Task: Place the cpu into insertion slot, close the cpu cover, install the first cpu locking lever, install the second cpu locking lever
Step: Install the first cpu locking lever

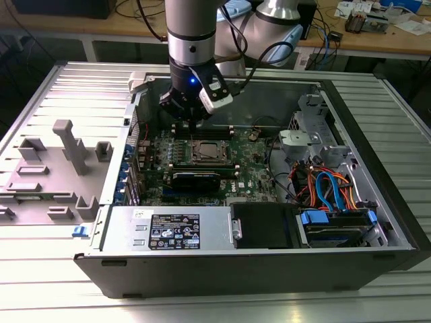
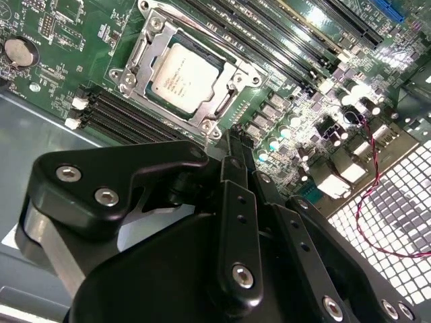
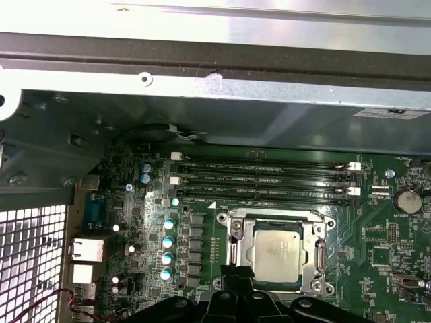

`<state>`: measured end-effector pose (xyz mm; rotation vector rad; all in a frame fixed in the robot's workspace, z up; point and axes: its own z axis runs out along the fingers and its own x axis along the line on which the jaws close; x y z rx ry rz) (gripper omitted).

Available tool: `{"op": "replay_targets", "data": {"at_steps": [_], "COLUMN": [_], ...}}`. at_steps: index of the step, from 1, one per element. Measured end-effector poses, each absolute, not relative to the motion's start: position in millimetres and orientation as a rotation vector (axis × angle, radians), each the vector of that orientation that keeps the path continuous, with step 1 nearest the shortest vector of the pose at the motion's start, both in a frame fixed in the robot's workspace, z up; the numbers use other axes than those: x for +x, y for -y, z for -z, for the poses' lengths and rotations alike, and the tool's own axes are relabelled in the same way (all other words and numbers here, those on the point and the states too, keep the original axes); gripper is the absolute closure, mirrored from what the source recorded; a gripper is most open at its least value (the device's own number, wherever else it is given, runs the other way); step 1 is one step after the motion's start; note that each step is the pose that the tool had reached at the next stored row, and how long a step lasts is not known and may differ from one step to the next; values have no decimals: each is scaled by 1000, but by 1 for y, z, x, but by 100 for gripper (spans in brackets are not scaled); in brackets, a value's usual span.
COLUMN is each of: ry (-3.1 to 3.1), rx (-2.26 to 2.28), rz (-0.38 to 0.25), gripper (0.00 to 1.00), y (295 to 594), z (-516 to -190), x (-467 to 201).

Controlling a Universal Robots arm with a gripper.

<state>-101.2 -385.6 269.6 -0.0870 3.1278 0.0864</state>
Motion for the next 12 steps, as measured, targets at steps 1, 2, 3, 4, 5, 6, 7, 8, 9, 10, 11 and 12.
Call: {"op": "replay_targets", "data": {"at_steps": [1, 2, 3, 4, 5, 6, 7, 8, 9, 10, 11, 12], "ry": [-3128, -3128, -3128, -3128, -3128, -3128, -3128, -3128, -3128, -3128, -3128, -3127], "rx": [-87, -87, -87, -87, -87, -87, -87, -87, -87, -88, -90, -91], "rz": [-86, -87, -86, -86, -87, -87, -87, -87, -88, -88, -88, -89], "gripper": [89, 89, 89, 89, 89, 89, 89, 89, 89, 89, 89, 89], "y": [386, 386, 386, 386, 386, 386, 386, 386, 386, 386, 386, 386], "z": [-270, -270, -270, -270, -270, -270, -270, -269, -269, -269, -269, -268], "x": [-101, -101, -101, -101, -101, -101, -102, -106, -108, -110, -113, -115]}}
